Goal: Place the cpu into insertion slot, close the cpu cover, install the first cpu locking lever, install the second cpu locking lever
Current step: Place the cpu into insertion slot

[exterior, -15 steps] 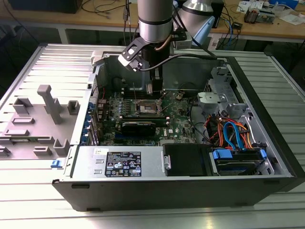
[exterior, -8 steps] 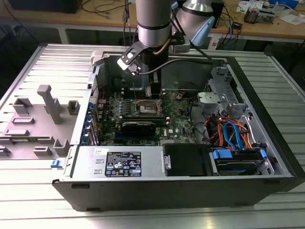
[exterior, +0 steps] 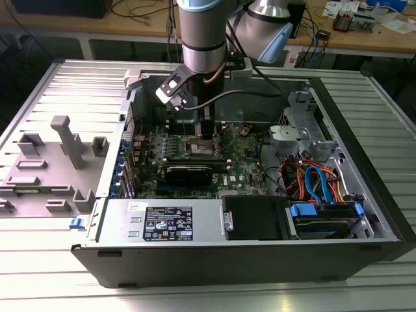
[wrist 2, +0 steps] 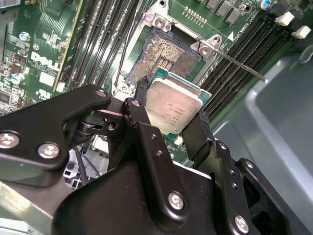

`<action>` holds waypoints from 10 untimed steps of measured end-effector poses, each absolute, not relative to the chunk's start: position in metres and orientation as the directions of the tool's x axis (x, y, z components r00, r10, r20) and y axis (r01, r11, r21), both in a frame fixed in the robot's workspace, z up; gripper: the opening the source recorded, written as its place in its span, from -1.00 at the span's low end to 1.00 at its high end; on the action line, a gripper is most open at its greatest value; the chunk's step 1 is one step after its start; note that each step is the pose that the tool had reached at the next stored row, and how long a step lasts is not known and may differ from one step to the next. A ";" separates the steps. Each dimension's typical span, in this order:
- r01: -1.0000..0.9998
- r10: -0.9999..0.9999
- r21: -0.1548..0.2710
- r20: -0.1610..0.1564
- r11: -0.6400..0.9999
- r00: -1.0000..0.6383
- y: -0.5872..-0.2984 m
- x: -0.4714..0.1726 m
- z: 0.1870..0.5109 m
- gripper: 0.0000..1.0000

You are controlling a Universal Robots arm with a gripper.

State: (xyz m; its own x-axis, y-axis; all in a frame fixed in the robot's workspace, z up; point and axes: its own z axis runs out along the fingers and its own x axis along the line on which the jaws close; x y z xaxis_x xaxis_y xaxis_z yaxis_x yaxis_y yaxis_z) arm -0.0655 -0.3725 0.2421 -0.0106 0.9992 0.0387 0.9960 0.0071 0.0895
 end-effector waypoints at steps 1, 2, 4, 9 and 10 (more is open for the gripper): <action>0.996 0.999 0.090 0.039 0.008 -0.011 -0.373 -0.065 0.240 0.08; 0.996 0.999 0.090 0.039 0.008 -0.012 -0.372 -0.066 0.238 0.08; 0.996 0.999 0.090 0.039 0.009 -0.013 -0.372 -0.066 0.233 0.08; 0.996 0.999 0.090 0.039 0.010 -0.013 -0.373 -0.066 0.230 0.08; 0.996 0.999 0.090 0.039 0.010 -0.013 -0.373 -0.066 0.230 0.08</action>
